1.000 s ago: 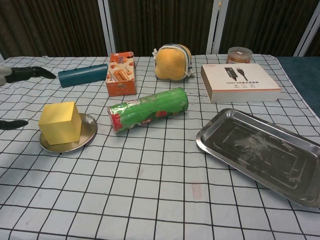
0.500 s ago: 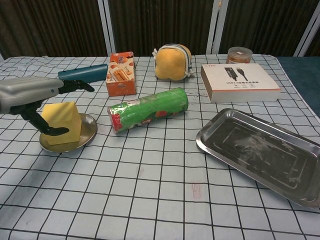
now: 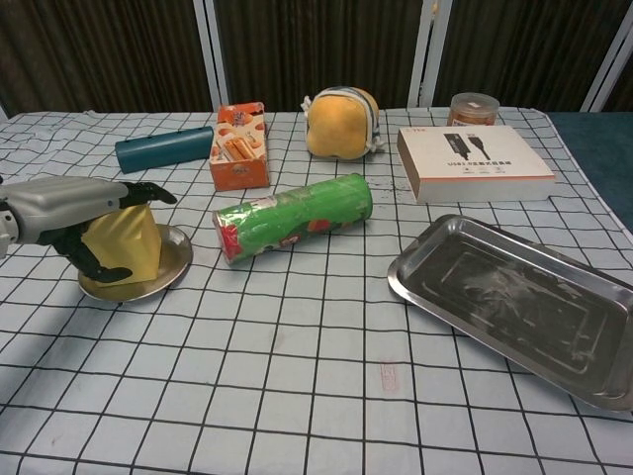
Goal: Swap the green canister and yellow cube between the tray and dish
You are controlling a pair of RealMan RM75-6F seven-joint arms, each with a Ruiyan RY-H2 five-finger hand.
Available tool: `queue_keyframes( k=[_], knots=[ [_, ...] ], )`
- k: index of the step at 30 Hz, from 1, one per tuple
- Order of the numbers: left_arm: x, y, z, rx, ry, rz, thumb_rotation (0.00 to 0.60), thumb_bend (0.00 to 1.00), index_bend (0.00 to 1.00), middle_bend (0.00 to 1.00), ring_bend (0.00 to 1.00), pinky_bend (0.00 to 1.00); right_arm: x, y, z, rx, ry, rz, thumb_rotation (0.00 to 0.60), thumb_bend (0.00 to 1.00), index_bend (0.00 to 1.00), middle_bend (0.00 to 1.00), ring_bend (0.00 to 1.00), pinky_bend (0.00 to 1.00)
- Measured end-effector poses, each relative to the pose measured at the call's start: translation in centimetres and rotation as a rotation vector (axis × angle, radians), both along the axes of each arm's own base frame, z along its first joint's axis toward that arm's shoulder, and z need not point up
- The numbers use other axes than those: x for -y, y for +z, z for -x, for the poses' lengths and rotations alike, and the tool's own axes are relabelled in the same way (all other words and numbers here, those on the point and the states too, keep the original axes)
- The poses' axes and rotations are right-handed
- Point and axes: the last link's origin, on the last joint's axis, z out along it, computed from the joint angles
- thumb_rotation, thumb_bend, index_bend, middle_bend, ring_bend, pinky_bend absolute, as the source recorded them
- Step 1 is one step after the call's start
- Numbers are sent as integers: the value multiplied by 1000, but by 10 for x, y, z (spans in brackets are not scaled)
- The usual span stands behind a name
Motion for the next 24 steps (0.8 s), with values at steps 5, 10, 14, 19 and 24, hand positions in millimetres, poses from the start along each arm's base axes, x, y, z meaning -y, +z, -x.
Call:
queue_keyframes(
  k=[5, 10, 14, 19, 24],
  knots=[
    [-1, -1, -1, -3, -39, -52, 600, 345, 16, 222, 224, 403, 0, -1, 0, -5, -3, -7, 600, 109, 0, 0, 0, 0],
    [0, -6, 1, 8, -83, -78, 600, 376, 182, 384, 372, 538, 0, -2, 0, -4, -3, -12, 600, 109, 0, 0, 0, 0],
    [1, -5, 1, 17, -103, -101, 600, 389, 236, 430, 414, 579, 0, -1, 0, -4, -4, -12, 600, 109, 0, 0, 0, 0],
    [7, 4, -12, 56, -156, -138, 600, 392, 257, 451, 430, 592, 1, -2, 0, -8, -9, -19, 600, 109, 0, 0, 0, 0],
    [26, 14, -37, 108, -247, -148, 600, 394, 257, 455, 439, 610, 0, -3, -1, -3, -4, -23, 600, 109, 0, 0, 0, 0]
  ],
)
